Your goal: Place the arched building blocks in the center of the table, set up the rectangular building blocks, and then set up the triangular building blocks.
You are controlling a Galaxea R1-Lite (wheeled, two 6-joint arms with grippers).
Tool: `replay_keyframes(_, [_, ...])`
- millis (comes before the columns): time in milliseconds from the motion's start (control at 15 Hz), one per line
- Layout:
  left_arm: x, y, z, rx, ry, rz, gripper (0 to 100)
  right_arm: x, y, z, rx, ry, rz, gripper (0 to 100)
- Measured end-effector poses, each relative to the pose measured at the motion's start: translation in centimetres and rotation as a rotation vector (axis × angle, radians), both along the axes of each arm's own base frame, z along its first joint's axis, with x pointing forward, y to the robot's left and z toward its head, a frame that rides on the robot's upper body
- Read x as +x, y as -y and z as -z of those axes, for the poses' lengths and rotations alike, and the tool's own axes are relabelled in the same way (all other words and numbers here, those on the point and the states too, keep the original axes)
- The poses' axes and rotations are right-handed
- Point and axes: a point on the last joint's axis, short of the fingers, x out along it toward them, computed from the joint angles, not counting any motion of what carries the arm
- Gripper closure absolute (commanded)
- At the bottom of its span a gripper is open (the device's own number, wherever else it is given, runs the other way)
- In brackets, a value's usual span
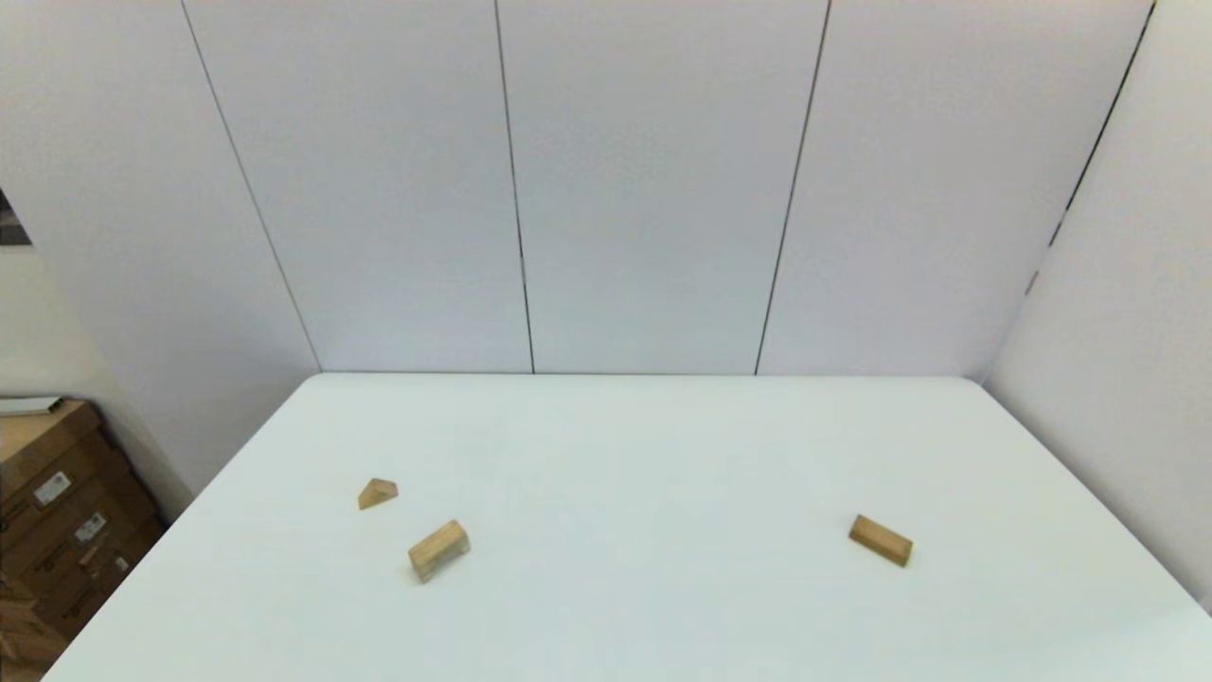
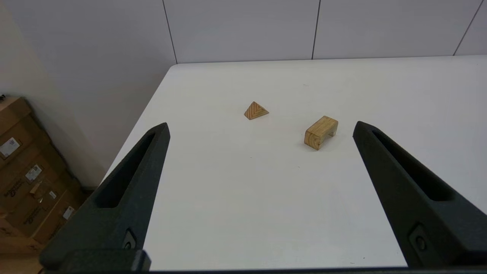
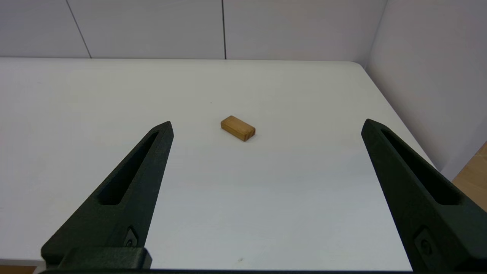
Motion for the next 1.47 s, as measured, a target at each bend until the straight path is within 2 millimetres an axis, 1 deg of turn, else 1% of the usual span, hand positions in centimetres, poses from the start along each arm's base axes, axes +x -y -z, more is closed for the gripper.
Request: replay_keyframes(1467, [0.00,0.00,0.00,0.009,-0.001,0.000,0,0.00,0.00,0.00,0.000,0.000,0.000,0])
